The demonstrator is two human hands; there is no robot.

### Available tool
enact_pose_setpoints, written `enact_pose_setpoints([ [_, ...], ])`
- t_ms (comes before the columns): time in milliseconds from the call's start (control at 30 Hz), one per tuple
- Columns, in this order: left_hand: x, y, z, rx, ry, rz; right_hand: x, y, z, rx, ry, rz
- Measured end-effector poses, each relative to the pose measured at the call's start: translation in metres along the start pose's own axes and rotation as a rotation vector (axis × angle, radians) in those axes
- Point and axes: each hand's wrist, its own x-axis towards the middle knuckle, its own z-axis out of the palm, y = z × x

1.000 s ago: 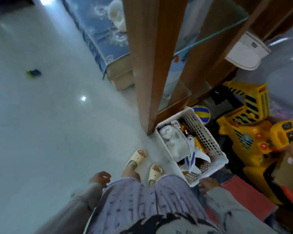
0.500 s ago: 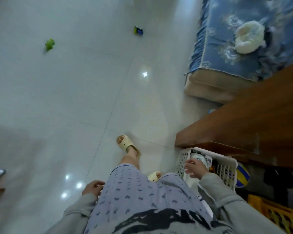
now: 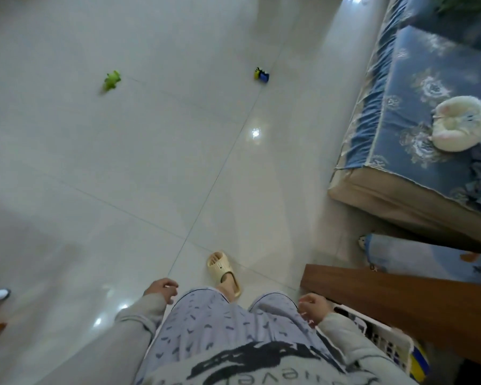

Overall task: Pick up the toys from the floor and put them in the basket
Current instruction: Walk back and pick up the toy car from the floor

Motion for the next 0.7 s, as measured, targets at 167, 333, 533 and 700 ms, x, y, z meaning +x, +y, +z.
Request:
enact_pose_setpoints([
  [167, 0.019, 0.101, -0.039, 0.031, -0.007, 0.141, 0.008, -0.054, -0.027, 0.048, 0.089, 0.003],
  [333, 0.035, 0.166, -0.058, 0.020, -0.021, 0.188, 0.028, -0.103, -0.051, -0.005, 0.095, 0.032],
  [533, 0.063, 0.209, -0.055, -0.014, -0.045, 0.085, 0.084, -0.193, -0.099, -0.188, 0.044, -0.008],
  [700, 0.077, 0.248, -0.053, -0.004, -0.063, -0.004, 0.119, -0.295, -0.170, -0.118, 0.042, -0.109],
])
